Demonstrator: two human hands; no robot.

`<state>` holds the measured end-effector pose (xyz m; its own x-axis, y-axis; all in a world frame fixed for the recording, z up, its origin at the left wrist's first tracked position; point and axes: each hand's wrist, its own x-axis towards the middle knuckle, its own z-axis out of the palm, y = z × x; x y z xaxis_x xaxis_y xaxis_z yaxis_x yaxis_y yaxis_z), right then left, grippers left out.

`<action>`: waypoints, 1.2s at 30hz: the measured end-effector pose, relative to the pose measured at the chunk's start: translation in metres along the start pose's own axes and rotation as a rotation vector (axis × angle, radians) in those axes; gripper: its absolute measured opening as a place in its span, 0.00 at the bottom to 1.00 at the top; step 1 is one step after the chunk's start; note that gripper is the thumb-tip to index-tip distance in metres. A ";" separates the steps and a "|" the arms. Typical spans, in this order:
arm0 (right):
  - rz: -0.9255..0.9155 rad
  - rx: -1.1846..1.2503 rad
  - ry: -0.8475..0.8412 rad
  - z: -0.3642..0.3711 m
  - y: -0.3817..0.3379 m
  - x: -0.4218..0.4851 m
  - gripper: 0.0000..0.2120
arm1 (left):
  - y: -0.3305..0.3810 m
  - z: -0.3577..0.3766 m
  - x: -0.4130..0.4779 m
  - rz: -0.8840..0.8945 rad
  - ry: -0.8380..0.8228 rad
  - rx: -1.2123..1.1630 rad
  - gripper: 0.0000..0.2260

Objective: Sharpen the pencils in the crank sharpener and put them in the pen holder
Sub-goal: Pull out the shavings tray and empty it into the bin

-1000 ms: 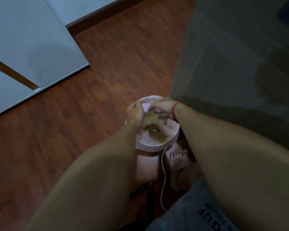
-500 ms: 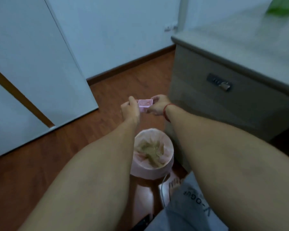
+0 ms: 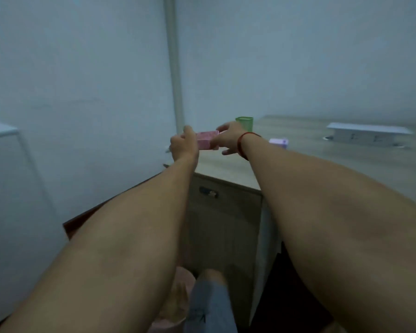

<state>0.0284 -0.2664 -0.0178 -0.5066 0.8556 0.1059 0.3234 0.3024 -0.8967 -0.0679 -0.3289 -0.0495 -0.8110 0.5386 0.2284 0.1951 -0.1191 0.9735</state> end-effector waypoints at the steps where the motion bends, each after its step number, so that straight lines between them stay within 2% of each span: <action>1: 0.019 -0.001 0.036 -0.018 0.005 -0.003 0.29 | 0.007 0.016 -0.008 0.011 -0.050 -0.015 0.20; 7: 0.146 -0.017 0.268 -0.110 0.058 -0.010 0.24 | 0.003 0.123 -0.021 0.010 -0.343 -0.052 0.26; 11: 0.210 0.012 0.340 -0.151 0.092 -0.010 0.24 | 0.000 0.174 -0.035 0.050 -0.405 -0.001 0.19; 15: 0.272 -0.035 0.380 -0.173 0.118 -0.003 0.21 | -0.007 0.208 -0.024 0.183 -0.295 0.155 0.16; 19: 0.325 -0.188 0.344 -0.182 0.137 0.013 0.27 | -0.026 0.234 -0.004 0.274 -0.466 0.315 0.19; 22: 0.336 -0.253 0.330 -0.181 0.146 0.026 0.28 | -0.045 0.241 0.008 0.221 -0.585 0.374 0.27; 25: 0.341 -0.280 0.315 -0.176 0.150 0.035 0.26 | -0.059 0.242 0.011 0.219 -0.534 0.356 0.31; 28: 0.355 -0.272 0.302 -0.169 0.154 0.043 0.24 | -0.061 0.241 0.011 0.276 -0.455 0.342 0.24; 31: 0.346 -0.269 0.307 -0.161 0.156 0.048 0.21 | -0.064 0.237 0.011 0.283 -0.408 0.289 0.21; 36: 0.364 -0.108 0.286 -0.158 0.156 0.049 0.24 | -0.068 0.230 0.019 0.274 -0.442 0.256 0.24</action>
<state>0.1801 -0.1113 -0.0844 -0.1093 0.9909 -0.0789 0.5275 -0.0095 -0.8495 0.0298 -0.1188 -0.1132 -0.4153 0.8205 0.3928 0.5368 -0.1275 0.8340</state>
